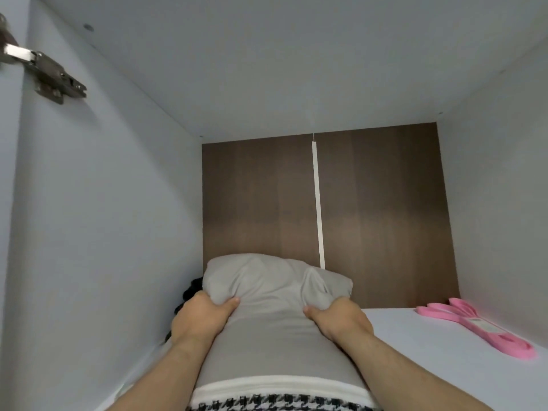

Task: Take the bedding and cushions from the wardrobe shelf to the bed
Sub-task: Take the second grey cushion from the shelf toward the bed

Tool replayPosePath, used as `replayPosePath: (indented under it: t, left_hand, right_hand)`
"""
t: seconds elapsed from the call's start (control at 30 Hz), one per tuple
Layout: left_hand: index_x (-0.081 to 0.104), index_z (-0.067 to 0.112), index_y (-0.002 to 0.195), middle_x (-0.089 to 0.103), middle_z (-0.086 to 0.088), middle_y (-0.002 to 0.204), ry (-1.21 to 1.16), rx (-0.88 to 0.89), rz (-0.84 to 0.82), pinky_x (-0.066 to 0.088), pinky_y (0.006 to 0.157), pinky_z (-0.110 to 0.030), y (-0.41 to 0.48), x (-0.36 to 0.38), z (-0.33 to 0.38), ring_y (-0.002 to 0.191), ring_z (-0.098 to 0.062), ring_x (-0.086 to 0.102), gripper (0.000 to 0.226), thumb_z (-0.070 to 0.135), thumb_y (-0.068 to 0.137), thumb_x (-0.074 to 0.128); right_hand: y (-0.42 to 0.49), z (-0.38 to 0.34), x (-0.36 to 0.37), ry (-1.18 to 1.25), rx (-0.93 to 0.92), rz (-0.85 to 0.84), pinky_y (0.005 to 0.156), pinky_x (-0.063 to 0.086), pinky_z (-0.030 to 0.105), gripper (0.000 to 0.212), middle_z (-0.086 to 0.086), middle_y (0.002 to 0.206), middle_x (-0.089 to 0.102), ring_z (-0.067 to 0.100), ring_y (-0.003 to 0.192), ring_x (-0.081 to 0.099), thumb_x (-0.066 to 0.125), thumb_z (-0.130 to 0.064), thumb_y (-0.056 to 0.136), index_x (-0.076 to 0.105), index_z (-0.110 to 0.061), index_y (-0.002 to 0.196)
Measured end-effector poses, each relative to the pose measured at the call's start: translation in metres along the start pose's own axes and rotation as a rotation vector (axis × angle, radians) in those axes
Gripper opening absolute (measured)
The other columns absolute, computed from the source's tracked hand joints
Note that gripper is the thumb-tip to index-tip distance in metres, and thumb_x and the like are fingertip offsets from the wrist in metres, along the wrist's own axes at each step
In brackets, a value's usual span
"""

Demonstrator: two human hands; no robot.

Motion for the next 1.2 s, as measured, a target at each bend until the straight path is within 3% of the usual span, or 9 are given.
replayPosePath:
  t: [0.37, 0.7, 0.8, 0.97, 1.1, 1.2]
  left_hand:
    - [0.06, 0.012, 0.094, 0.069, -0.013, 0.103, -0.201, 0.07, 0.145, 0.048, 0.073, -0.035, -0.018, -0.075, 0.025, 0.097, -0.035, 0.064, 0.066, 0.071, 0.064, 0.064]
    - [0.054, 0.015, 0.083, 0.063, -0.006, 0.085, -0.41, 0.161, 0.242, 0.046, 0.065, -0.036, -0.074, -0.143, 0.045, 0.08, -0.032, 0.059, 0.062, 0.072, 0.062, 0.066]
    - [0.049, 0.017, 0.076, 0.056, -0.002, 0.078, -0.465, 0.19, 0.257, 0.04, 0.063, -0.034, -0.104, -0.164, 0.046, 0.075, -0.029, 0.055, 0.056, 0.068, 0.063, 0.068]
    - [0.045, 0.019, 0.07, 0.065, -0.013, 0.089, -0.475, 0.194, 0.289, 0.037, 0.062, -0.034, -0.179, -0.203, 0.039, 0.085, -0.036, 0.06, 0.052, 0.065, 0.065, 0.07]
    - [0.05, 0.017, 0.077, 0.054, -0.001, 0.078, -0.459, 0.155, 0.265, 0.041, 0.062, -0.036, -0.248, -0.222, 0.032, 0.077, -0.03, 0.054, 0.053, 0.065, 0.065, 0.069]
    - [0.052, 0.015, 0.081, 0.059, -0.006, 0.081, -0.432, 0.139, 0.258, 0.043, 0.065, -0.036, -0.301, -0.234, 0.025, 0.083, -0.034, 0.059, 0.054, 0.064, 0.066, 0.069]
  right_hand:
    - [-0.042, -0.034, -0.078, 0.137, -0.148, 0.205, 0.077, 0.05, 0.037, 0.063, 0.013, 0.109, 0.067, 0.035, 0.1, 0.063, 0.068, -0.066, 0.068, 0.058, -0.012, 0.098]
    - [-0.132, -0.037, -0.167, 0.178, -0.224, 0.392, 0.073, 0.052, 0.039, 0.061, 0.004, 0.096, 0.066, 0.029, 0.088, 0.062, 0.069, -0.067, 0.066, 0.057, -0.015, 0.095]
    - [-0.165, -0.032, -0.186, 0.19, -0.236, 0.397, 0.074, 0.053, 0.04, 0.059, 0.001, 0.095, 0.065, 0.027, 0.088, 0.062, 0.07, -0.066, 0.067, 0.057, -0.016, 0.096]
    - [-0.229, -0.011, -0.219, 0.216, -0.269, 0.381, 0.076, 0.053, 0.041, 0.059, 0.0, 0.094, 0.065, 0.026, 0.088, 0.062, 0.07, -0.066, 0.065, 0.057, -0.017, 0.095]
    - [-0.282, 0.022, -0.238, 0.257, -0.283, 0.352, 0.073, 0.049, 0.037, 0.054, -0.001, 0.092, 0.064, 0.026, 0.09, 0.061, 0.072, -0.061, 0.068, 0.057, -0.016, 0.095]
    - [-0.321, 0.051, -0.244, 0.282, -0.271, 0.317, 0.068, 0.044, 0.035, 0.053, -0.002, 0.088, 0.062, 0.025, 0.088, 0.06, 0.073, -0.059, 0.068, 0.057, -0.016, 0.093]
Point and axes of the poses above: each hand's wrist, its own y-axis towards the middle knuckle, its own x-axis out of the palm, z = x × y, the point moved 9 cm from there along y, towards the middle knuckle
